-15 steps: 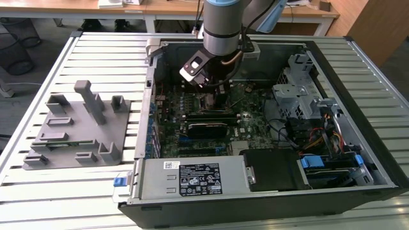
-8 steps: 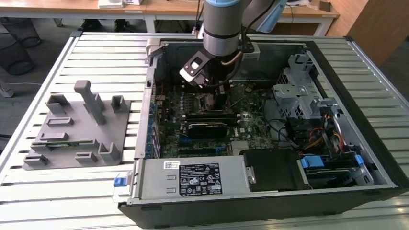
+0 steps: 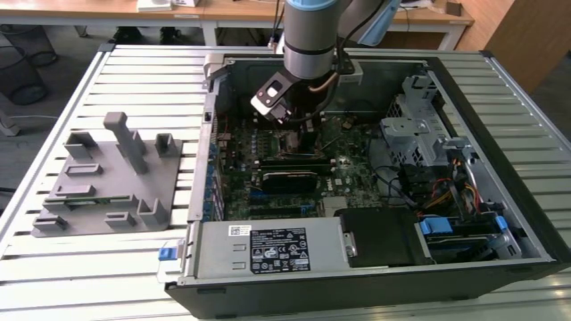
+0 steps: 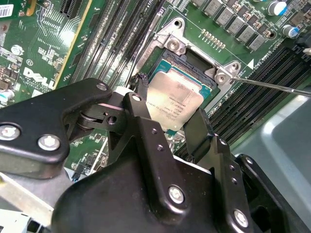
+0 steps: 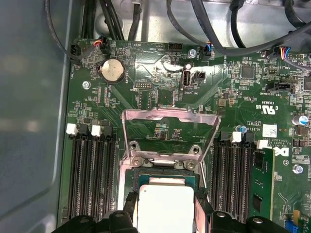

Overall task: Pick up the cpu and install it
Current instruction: 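Place the cpu into insertion slot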

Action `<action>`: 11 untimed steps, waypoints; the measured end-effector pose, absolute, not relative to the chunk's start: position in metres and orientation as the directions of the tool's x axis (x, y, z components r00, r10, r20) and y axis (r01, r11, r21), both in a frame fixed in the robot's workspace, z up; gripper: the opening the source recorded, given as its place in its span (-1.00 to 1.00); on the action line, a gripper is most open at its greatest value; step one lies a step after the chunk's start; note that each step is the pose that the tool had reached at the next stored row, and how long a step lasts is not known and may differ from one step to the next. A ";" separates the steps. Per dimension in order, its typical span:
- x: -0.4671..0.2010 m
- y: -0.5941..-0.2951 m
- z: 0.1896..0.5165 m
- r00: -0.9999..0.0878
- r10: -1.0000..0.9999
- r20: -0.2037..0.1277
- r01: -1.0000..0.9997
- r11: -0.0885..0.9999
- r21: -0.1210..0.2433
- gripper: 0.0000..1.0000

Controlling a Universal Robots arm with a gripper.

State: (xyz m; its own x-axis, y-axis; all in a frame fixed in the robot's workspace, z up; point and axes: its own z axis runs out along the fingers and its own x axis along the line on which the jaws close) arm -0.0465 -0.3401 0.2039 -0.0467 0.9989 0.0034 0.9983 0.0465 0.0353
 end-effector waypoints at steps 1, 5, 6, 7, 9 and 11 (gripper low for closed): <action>-0.047 -0.340 0.204 -0.047 0.999 0.003 0.998 0.046 0.035 0.09; -0.047 -0.340 0.203 -0.047 0.999 0.003 0.998 0.046 0.035 0.09; -0.047 -0.340 0.203 -0.047 0.999 0.003 0.998 0.046 0.035 0.09; -0.047 -0.340 0.202 -0.047 0.999 0.003 0.998 0.047 0.035 0.09; -0.047 -0.340 0.201 -0.047 0.999 0.003 0.998 0.046 0.035 0.09; -0.047 -0.340 0.201 -0.047 0.999 0.004 0.998 0.046 0.035 0.09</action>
State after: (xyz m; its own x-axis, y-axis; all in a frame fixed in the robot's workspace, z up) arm -0.0465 -0.3401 0.2009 -0.0466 0.9989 0.0035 0.9983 0.0465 0.0355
